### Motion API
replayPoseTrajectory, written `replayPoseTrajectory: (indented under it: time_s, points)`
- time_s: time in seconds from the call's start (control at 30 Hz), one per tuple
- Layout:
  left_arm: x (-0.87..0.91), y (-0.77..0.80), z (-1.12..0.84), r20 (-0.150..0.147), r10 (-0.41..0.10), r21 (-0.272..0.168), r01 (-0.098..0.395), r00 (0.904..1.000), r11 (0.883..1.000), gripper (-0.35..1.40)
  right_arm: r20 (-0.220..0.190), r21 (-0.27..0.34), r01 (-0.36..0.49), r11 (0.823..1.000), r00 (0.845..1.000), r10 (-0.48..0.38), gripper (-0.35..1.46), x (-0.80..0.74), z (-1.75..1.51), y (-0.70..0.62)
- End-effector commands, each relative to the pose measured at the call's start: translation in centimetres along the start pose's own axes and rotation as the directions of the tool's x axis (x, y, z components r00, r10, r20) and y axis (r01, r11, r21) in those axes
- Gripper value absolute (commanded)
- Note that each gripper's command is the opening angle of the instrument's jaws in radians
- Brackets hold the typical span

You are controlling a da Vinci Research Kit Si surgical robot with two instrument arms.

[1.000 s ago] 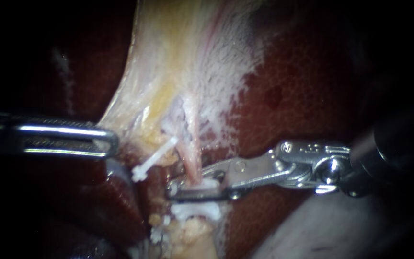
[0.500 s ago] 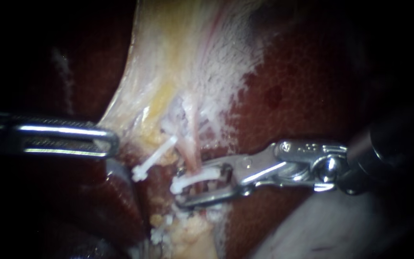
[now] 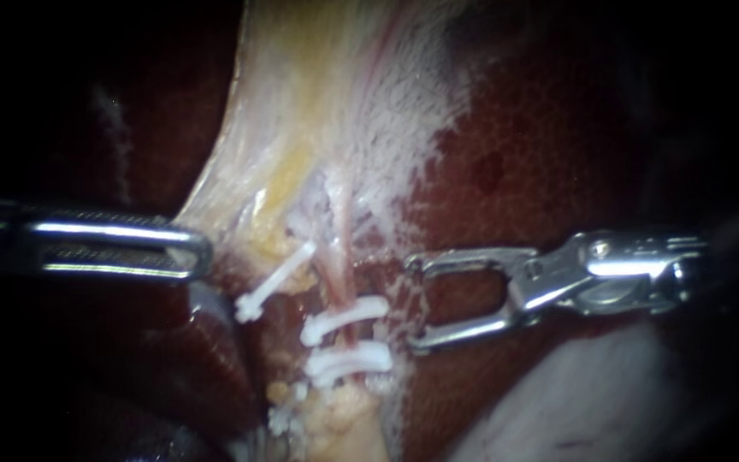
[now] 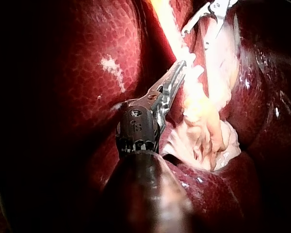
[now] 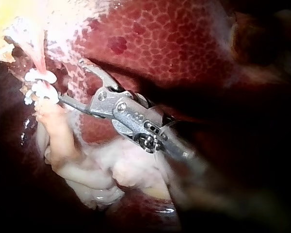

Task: Going back third clip right tube

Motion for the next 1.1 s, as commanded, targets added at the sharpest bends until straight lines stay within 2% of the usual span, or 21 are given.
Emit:
replayPoseTrajectory:
  time_s: [0.03,0.2,0.37,0.57,0.7,0.83,1.1]
  points:
    - [0.00,0.01,0.00,0.001,0.000,0.000,0.000,1.0000,1.000,-0.35,0.000,-0.004,0.007,1.000,1.000,-0.007,0.59,0.02,-0.03,-0.01]
    - [0.02,0.07,0.00,0.001,0.000,-0.002,0.000,1.0000,1.000,-0.35,0.000,-0.012,0.011,1.000,1.000,-0.011,0.59,0.05,-0.14,-0.06]
    - [0.06,0.21,-0.01,0.004,0.002,-0.010,-0.002,1.0000,1.000,-0.35,0.000,-0.011,0.018,1.000,1.000,-0.018,0.59,0.03,-0.16,-0.08]
    - [0.18,0.41,0.01,0.008,0.013,-0.015,-0.013,0.9999,1.000,-0.35,0.000,-0.009,0.019,1.000,1.000,-0.019,0.59,0.03,-0.18,-0.10]
    - [0.28,0.49,0.08,-0.001,0.008,-0.022,-0.008,1.0000,1.000,-0.35,0.000,-0.009,0.019,1.000,1.000,-0.019,0.60,0.03,-0.20,-0.12]
    - [0.41,0.49,0.20,-0.008,0.003,-0.038,-0.004,1.0000,0.999,-0.35,0.000,-0.008,0.020,1.000,1.000,-0.020,0.60,0.03,-0.20,-0.13]
    - [0.51,0.39,0.35,-0.020,-0.002,-0.023,0.002,0.9998,1.000,-0.35,0.000,-0.008,0.020,1.000,1.000,-0.020,0.60,0.03,-0.20,-0.15]
